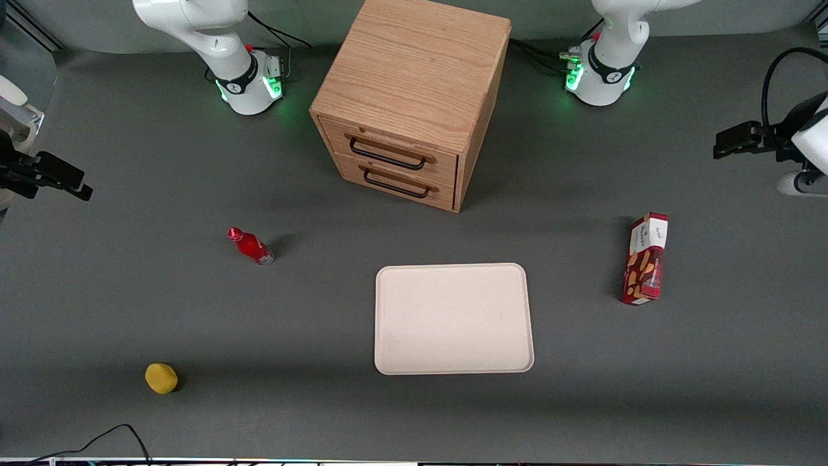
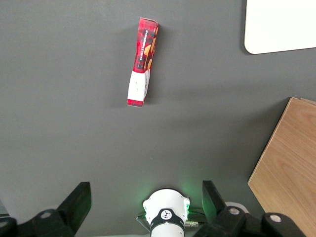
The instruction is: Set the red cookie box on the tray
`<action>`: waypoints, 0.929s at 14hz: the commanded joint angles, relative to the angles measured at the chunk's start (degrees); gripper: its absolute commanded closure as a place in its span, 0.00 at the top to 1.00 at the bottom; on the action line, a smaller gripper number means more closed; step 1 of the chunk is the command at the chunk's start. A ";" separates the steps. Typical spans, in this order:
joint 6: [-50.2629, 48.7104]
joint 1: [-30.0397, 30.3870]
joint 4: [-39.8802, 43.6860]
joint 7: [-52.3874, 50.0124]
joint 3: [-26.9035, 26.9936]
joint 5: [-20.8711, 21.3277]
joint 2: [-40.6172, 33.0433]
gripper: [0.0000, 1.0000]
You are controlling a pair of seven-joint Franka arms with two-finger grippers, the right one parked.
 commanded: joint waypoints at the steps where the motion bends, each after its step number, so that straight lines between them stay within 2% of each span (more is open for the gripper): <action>1: 0.55 -0.71 -2.89 0.20 0.60 0.52 -2.50 1.00; 5: -0.15 -0.62 -3.25 0.39 0.68 0.09 -1.63 1.00; 6: 1.68 -0.44 -5.60 0.56 0.77 -0.09 -1.02 1.00; 10: 28.00 -0.44 -24.65 5.30 2.00 -0.44 0.82 1.00; 13: 42.96 -0.36 -31.62 8.82 2.27 0.17 4.42 1.00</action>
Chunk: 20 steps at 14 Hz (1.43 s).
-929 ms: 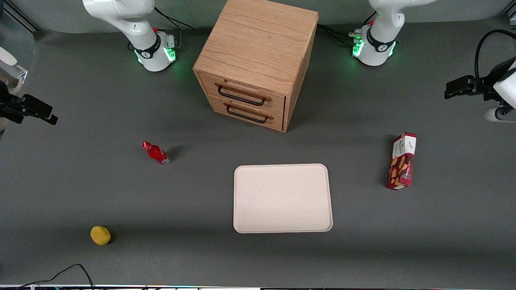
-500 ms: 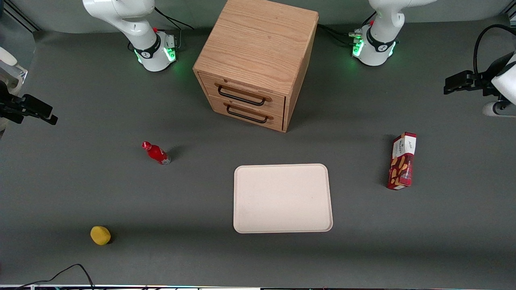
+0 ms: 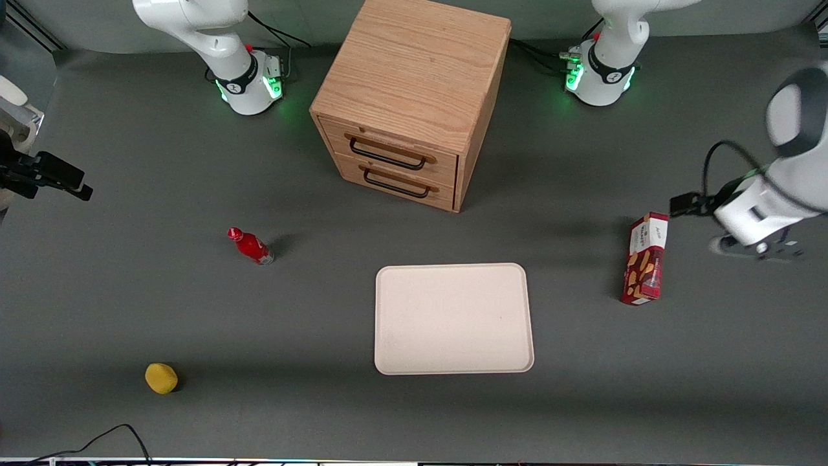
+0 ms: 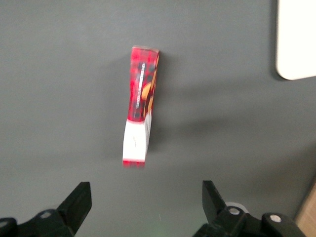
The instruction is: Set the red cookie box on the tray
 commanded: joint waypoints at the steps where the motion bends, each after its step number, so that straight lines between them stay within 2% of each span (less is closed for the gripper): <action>1: 12.00 -0.20 -6.55 3.76 0.76 0.34 1.88 1.00; 6: 39.87 -0.11 -18.24 4.56 0.94 0.52 9.09 1.00; 7: 42.52 -0.11 -18.95 3.60 1.55 0.52 10.24 0.61; 8: 42.64 -0.11 -18.96 3.68 1.99 0.43 10.60 0.01; 14: 38.00 -0.02 -16.25 4.12 3.05 -0.36 9.46 0.00; 16: 28.19 -0.11 -10.47 3.42 2.79 -0.62 8.32 0.00; 18: 12.84 -0.46 0.49 -0.25 2.00 -2.90 7.61 0.00; 20: -1.68 -0.63 12.27 -5.95 -1.24 -3.26 8.14 0.00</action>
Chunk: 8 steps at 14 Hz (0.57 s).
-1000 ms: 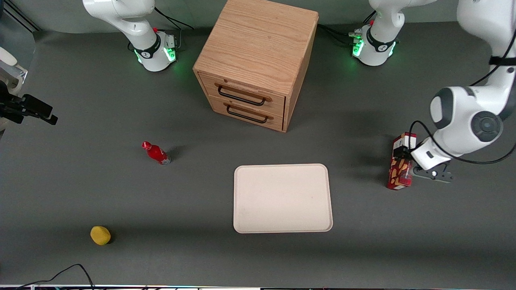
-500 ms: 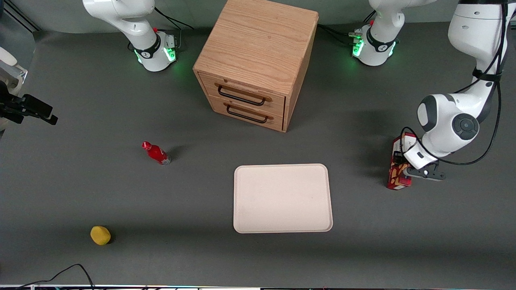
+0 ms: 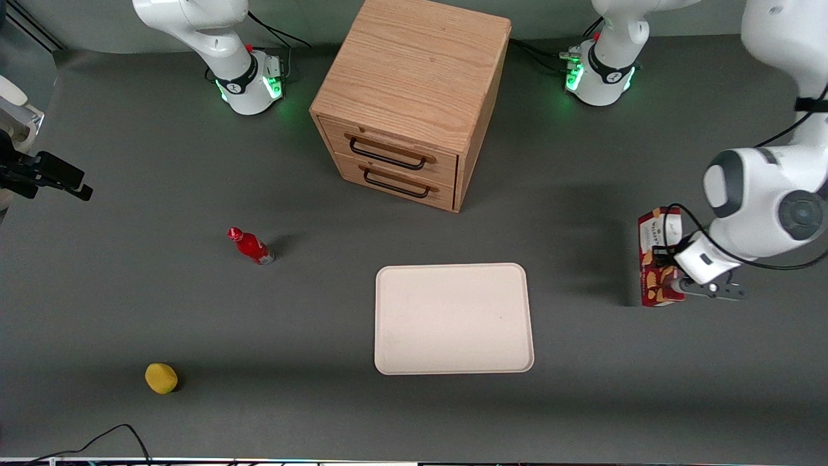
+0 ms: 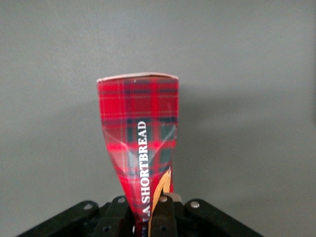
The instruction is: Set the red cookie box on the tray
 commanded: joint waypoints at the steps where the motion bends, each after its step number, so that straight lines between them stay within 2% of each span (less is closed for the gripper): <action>1: -17.48 -0.96 16.03 -10.22 -4.05 -0.75 0.34 0.00; 3: -21.65 -0.96 22.30 -19.71 -8.97 -0.83 0.78 0.00; 5: -21.23 -0.96 24.08 -30.07 -15.02 -0.83 1.91 0.00; 7: -16.25 -1.14 24.52 -39.40 -21.88 -0.14 6.11 0.00; 8: -10.64 -1.31 24.00 -43.10 -24.35 1.96 8.58 0.00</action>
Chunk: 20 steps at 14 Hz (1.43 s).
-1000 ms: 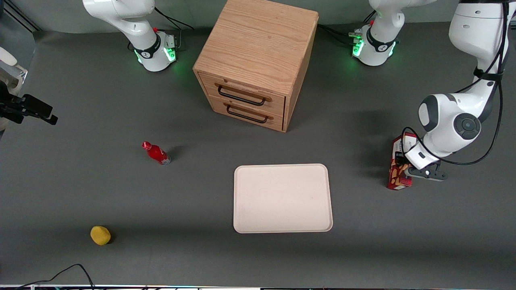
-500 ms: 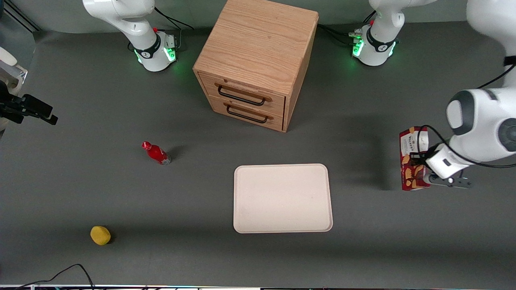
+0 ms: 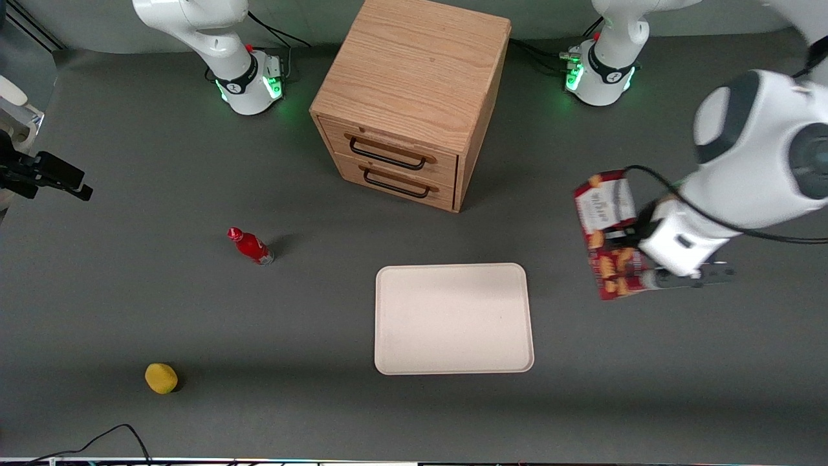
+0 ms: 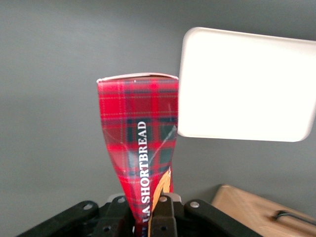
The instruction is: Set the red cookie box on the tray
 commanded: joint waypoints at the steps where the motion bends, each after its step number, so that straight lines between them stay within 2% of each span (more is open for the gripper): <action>1: 10.58 -1.29 1.80 -11.09 -6.41 4.76 9.43 0.00; 5: 20.79 -3.15 0.75 -17.96 -7.74 19.08 20.68 0.00; 8: 31.87 -3.06 -3.55 -22.19 -7.57 26.30 24.48 0.00; 9: 32.15 -3.06 -3.57 -22.11 -7.39 27.28 24.49 0.69; 10: 31.63 -2.89 -3.57 -22.28 -7.39 27.29 24.31 1.00; 12: 27.88 -1.49 -3.39 -21.67 -7.48 26.76 22.57 1.00; 14: 19.37 -1.22 -3.13 -20.62 -7.74 26.24 18.02 1.00; 15: 14.28 -1.22 -2.95 -17.65 -7.48 24.67 15.03 1.00; 17: 3.38 -0.17 -1.55 -6.70 -5.04 16.87 7.56 1.00; 18: -2.24 -0.25 -0.67 0.15 -1.45 11.87 3.26 1.00; 20: -12.71 -0.95 -0.66 15.78 9.34 2.72 -6.31 1.00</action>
